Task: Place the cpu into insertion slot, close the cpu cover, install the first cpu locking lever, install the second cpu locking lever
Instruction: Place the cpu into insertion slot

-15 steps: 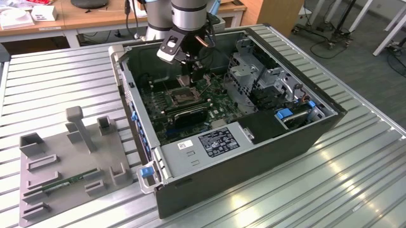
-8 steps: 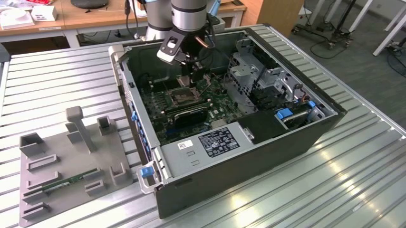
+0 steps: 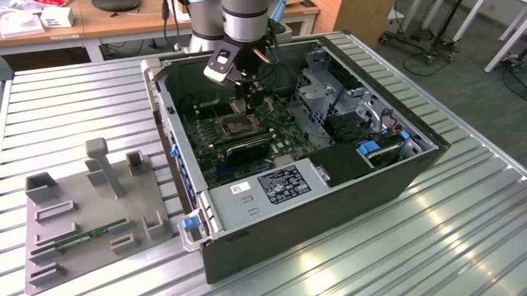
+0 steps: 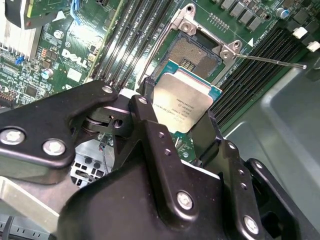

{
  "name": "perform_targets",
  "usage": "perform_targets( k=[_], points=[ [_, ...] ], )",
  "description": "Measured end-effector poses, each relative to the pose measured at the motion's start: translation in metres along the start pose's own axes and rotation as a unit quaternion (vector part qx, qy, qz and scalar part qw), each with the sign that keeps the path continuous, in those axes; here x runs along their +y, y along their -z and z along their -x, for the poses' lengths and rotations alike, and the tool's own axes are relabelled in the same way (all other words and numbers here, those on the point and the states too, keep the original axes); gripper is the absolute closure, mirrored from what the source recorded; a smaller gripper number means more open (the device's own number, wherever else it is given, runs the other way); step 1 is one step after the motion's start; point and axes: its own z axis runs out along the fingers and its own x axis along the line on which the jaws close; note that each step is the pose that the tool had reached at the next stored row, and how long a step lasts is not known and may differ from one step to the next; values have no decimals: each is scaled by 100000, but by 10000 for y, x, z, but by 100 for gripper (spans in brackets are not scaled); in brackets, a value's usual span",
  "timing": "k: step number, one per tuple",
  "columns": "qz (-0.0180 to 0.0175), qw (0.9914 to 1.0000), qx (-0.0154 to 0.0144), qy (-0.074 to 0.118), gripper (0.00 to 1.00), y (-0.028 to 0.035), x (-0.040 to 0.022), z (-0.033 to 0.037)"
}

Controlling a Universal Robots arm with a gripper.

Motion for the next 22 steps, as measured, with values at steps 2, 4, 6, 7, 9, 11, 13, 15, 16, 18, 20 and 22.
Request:
perform_targets(
  k=[2,4,6,7,9,11,13,15,16,18,20,22],
  points=[
    [-2,100000,-29,-231,46,-10,-2,-8],
    [-1,99999,-39,-317,46,-22,-2,-19],
    [-10,99999,-44,-336,46,-38,-3,-35],
    [-8,99999,-43,-333,46,-47,-4,-44],
    [-1,99999,-31,-333,46,-73,-7,-56],
    [-9,99999,-44,-332,46,-103,-11,-64],
    [-5,99999,-40,-332,46,-136,-18,-68],
    [-11,99999,-50,-332,46,-169,-26,-68],
    [-12,99999,-49,-329,46,-185,-29,-68],
    [-9,99999,-43,-323,46,-212,-31,-68],
    [-4,99999,-36,-330,46,-235,-34,-67],
    [-11,99999,-48,-330,46,-243,-35,-67]
  ],
)
